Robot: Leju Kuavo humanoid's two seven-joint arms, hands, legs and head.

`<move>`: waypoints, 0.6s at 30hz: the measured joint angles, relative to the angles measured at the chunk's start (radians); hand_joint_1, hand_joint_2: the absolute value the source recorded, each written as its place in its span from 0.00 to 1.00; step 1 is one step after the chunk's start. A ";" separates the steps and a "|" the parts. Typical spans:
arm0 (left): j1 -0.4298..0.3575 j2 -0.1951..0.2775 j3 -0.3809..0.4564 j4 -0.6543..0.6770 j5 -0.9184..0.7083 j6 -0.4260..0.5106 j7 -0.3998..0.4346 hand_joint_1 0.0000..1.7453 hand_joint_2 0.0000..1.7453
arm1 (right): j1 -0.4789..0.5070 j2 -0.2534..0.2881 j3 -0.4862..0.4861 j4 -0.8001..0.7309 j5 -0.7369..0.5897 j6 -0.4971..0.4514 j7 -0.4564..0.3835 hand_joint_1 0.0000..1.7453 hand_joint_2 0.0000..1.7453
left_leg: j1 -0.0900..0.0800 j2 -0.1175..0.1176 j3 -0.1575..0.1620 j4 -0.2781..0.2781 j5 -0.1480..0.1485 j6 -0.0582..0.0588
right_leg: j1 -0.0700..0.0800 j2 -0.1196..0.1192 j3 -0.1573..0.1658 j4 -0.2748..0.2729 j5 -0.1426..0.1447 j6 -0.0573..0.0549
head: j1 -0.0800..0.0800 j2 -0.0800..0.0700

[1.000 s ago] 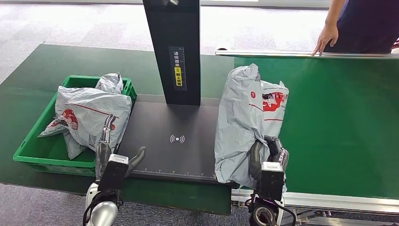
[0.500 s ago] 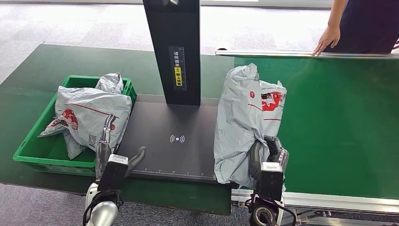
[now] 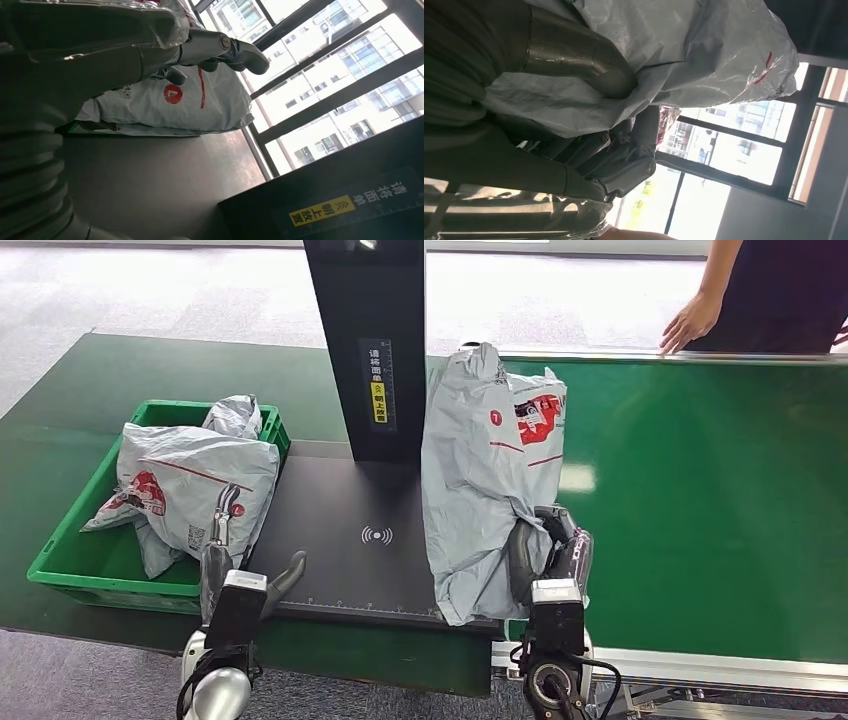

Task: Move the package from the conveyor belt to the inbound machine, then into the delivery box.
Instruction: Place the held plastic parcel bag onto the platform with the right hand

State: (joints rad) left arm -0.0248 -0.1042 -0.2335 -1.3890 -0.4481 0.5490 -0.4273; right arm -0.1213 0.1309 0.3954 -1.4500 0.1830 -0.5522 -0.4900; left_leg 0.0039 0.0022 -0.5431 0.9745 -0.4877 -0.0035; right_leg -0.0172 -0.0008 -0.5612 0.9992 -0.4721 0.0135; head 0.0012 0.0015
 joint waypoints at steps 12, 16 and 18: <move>0.019 0.003 0.001 -0.001 0.024 0.032 -0.021 0.00 1.00 | -0.054 -0.031 0.078 -0.040 -0.046 -0.004 -0.003 1.00 1.00 | 0.000 0.000 0.000 0.000 0.000 0.000 | 0.000 0.000 0.000 0.000 0.000 0.000 | 0.000 0.000; 0.021 0.003 0.002 -0.005 0.025 0.033 -0.023 0.00 1.00 | -0.067 -0.033 0.085 -0.033 -0.050 -0.006 -0.003 1.00 1.00 | 0.000 0.000 0.000 0.000 0.000 0.000 | 0.000 0.000 0.000 0.000 0.000 0.000 | 0.000 0.000; 0.021 0.003 0.002 -0.006 0.025 0.033 -0.023 0.00 1.00 | -0.074 -0.033 0.087 -0.024 -0.055 -0.009 0.003 1.00 1.00 | 0.000 0.000 0.000 0.000 0.000 0.000 | 0.000 0.000 0.000 0.000 0.000 0.000 | 0.000 0.000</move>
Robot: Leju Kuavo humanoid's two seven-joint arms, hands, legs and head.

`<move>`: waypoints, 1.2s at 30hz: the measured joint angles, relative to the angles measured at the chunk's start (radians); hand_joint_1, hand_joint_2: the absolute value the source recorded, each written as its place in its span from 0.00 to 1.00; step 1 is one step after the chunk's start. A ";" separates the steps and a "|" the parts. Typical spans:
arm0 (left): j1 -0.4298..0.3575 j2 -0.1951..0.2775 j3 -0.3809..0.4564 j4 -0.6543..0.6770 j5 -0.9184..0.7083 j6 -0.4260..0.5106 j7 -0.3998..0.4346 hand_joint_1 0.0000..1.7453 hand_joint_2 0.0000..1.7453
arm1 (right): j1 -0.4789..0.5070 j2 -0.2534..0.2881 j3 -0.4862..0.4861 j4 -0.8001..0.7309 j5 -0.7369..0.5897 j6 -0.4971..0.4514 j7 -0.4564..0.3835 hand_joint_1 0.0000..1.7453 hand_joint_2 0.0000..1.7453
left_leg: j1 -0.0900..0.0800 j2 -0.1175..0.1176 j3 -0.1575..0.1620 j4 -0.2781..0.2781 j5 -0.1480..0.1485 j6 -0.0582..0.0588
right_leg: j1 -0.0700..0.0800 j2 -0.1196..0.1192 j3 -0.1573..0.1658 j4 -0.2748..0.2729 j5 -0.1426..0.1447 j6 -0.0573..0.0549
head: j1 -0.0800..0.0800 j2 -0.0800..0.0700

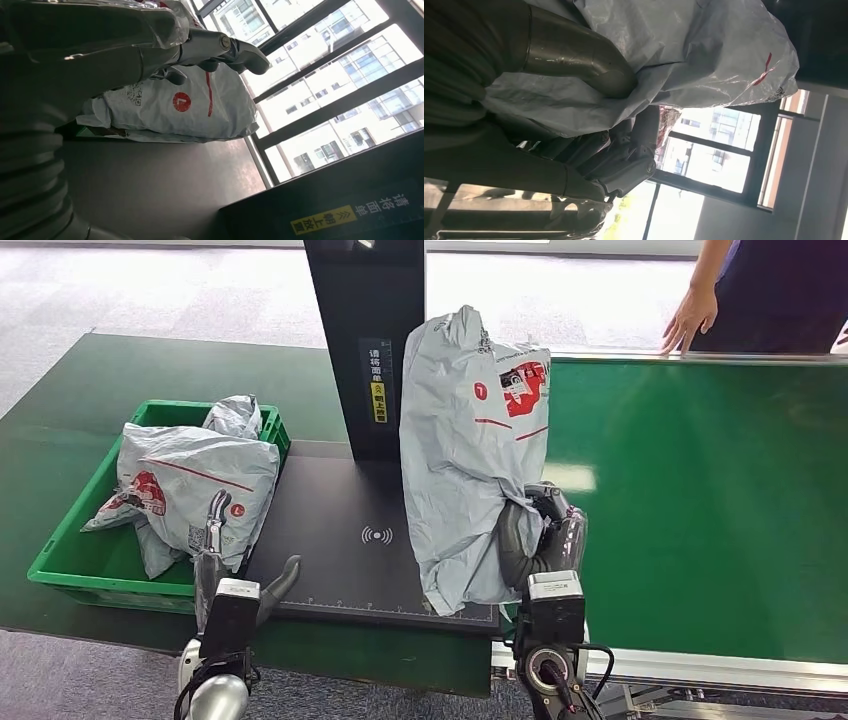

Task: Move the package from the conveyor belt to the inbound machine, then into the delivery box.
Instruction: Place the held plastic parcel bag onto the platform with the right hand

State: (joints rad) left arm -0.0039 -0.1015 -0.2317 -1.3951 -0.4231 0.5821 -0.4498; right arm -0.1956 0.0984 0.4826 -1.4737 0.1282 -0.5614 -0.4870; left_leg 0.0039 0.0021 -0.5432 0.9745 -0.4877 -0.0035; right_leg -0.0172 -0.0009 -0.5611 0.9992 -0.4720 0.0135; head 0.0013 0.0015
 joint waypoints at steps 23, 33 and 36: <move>-0.063 -0.010 -0.037 0.046 0.004 -0.040 0.000 0.00 1.00 | -0.118 0.031 0.009 0.290 0.030 0.054 0.071 1.00 1.00 | 0.000 0.000 0.000 0.000 0.000 0.000 | 0.000 0.000 0.000 0.000 0.000 0.000 | 0.000 0.000; -0.097 -0.011 -0.047 0.080 0.024 -0.050 -0.004 0.00 1.00 | -0.146 0.047 0.045 0.307 0.060 0.069 0.072 1.00 1.00 | 0.000 0.000 0.000 0.000 0.000 0.000 | 0.000 0.000 0.000 0.000 0.000 0.000 | 0.000 0.000; -0.101 -0.011 -0.047 0.089 0.029 -0.048 -0.008 0.00 1.00 | -0.148 0.047 0.060 0.291 0.068 0.070 0.072 1.00 1.00 | 0.000 0.000 0.000 0.000 0.000 0.000 | 0.000 0.000 0.000 0.000 0.000 0.000 | 0.000 0.000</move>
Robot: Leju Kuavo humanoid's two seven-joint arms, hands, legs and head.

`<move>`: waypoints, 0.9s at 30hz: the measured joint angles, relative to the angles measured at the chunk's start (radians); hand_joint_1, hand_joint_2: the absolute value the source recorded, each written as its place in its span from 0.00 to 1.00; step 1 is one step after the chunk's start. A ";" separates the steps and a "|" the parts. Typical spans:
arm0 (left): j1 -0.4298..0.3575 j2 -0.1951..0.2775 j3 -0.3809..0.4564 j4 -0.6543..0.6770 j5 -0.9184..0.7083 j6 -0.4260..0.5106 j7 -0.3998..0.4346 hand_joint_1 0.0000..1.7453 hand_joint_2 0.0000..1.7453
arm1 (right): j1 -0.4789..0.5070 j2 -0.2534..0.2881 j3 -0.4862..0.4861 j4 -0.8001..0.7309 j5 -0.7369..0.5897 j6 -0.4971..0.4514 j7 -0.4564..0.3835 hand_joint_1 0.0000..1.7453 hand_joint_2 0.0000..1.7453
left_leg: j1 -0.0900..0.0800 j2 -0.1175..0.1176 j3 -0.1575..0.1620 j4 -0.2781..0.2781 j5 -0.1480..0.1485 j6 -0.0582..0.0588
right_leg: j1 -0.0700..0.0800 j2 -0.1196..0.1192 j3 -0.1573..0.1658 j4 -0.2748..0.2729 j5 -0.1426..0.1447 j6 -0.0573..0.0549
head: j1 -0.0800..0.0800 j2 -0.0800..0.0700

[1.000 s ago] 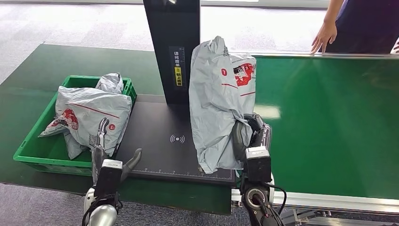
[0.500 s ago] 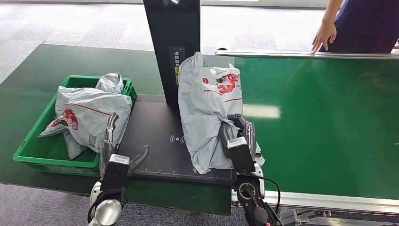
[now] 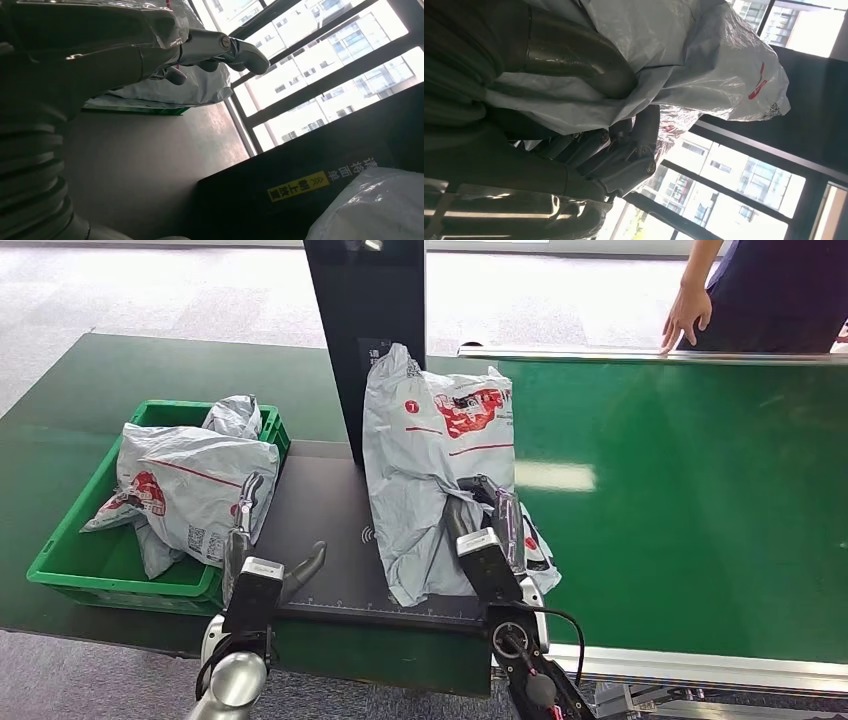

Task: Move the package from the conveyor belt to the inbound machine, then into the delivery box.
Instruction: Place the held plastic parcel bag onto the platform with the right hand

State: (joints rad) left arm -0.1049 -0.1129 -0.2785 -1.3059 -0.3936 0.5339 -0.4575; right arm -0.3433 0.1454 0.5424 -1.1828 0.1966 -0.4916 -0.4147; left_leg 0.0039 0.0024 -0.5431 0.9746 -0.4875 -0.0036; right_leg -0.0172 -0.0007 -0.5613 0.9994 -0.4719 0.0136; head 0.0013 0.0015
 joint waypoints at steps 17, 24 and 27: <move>-0.009 -0.006 -0.005 0.016 0.007 -0.002 -0.007 0.00 1.00 | -0.037 0.015 0.057 0.029 0.012 0.001 0.022 1.00 1.00 | 0.000 0.000 0.000 0.000 0.000 0.000 | 0.000 0.000 0.000 0.000 0.000 0.000 | 0.000 0.000; -0.013 -0.007 -0.009 0.016 0.013 -0.011 -0.007 0.00 1.00 | -0.054 0.027 0.073 0.071 0.020 -0.001 0.034 1.00 1.00 | 0.000 0.000 0.000 0.000 0.000 0.000 | 0.000 0.000 0.000 0.000 0.000 0.000 | 0.000 0.000; -0.014 -0.007 -0.014 0.014 0.014 -0.013 -0.007 0.00 1.00 | -0.058 0.029 0.078 0.085 0.022 -0.001 0.038 1.00 1.00 | 0.000 0.000 0.000 0.000 0.000 0.000 | 0.000 0.000 0.000 0.000 0.000 0.000 | 0.000 0.000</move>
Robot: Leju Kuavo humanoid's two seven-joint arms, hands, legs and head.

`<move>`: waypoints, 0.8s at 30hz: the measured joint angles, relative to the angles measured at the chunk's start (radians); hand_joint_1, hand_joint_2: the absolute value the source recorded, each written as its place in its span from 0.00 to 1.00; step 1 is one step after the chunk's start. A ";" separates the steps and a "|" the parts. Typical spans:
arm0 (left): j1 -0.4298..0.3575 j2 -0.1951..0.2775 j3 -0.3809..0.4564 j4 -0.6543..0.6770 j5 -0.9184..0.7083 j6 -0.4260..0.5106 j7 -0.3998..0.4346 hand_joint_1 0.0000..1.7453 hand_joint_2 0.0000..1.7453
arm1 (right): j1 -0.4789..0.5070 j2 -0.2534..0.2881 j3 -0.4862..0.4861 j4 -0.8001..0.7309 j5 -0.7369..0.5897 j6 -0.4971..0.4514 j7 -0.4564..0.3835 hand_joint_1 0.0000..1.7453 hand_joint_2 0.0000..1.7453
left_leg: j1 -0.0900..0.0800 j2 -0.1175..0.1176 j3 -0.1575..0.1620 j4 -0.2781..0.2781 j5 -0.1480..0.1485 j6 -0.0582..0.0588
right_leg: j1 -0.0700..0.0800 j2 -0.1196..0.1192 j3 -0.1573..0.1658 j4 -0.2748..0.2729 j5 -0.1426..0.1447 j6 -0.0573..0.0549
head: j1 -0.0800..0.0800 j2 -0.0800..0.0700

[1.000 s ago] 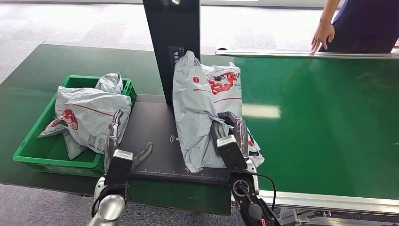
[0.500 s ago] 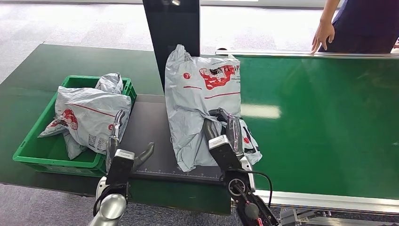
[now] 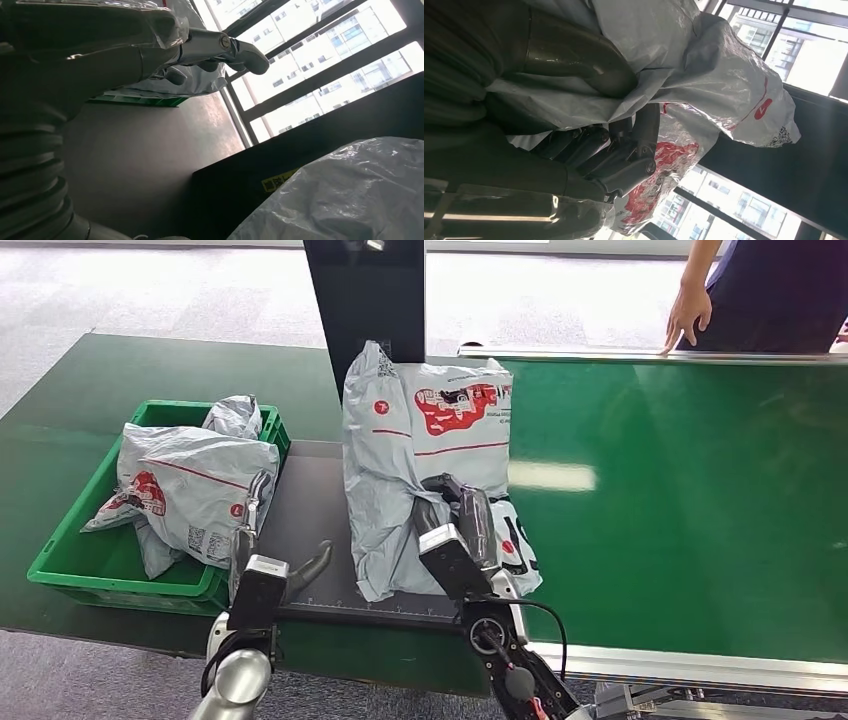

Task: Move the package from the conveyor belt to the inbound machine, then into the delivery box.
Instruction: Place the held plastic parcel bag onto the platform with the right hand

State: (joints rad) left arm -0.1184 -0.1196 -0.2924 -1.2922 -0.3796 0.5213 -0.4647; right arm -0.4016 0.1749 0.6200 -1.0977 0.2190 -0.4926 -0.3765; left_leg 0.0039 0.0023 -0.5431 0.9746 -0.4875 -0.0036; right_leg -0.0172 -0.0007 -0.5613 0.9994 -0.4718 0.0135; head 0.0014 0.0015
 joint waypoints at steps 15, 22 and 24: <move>0.000 0.000 -0.017 -0.014 0.010 -0.013 -0.005 0.00 1.00 | -0.003 0.011 0.012 0.030 0.045 0.005 0.004 1.00 1.00 | 0.000 0.000 0.000 0.000 0.000 0.000 | 0.000 0.000 0.000 0.000 0.000 0.000 | 0.000 0.000; -0.001 0.000 -0.019 -0.014 0.016 -0.017 -0.011 0.00 1.00 | -0.014 0.015 0.026 0.032 0.067 0.017 0.016 1.00 1.00 | 0.000 0.000 0.000 0.000 0.000 0.000 | 0.000 0.000 0.000 0.000 0.000 0.000 | 0.000 0.000; -0.003 0.000 -0.021 -0.014 0.019 -0.019 -0.012 0.00 1.00 | -0.024 0.019 0.028 0.039 0.072 0.018 0.025 1.00 1.00 | 0.000 0.000 0.000 0.000 0.000 0.000 | 0.000 0.000 0.000 0.000 0.000 0.000 | 0.000 0.000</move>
State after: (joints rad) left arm -0.1218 -0.1198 -0.3137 -1.3066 -0.3610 0.5027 -0.4770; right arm -0.4251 0.1937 0.6480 -1.0587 0.2910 -0.4750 -0.3516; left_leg 0.0039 0.0023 -0.5431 0.9746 -0.4875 -0.0036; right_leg -0.0172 -0.0007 -0.5613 0.9994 -0.4718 0.0135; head 0.0014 0.0015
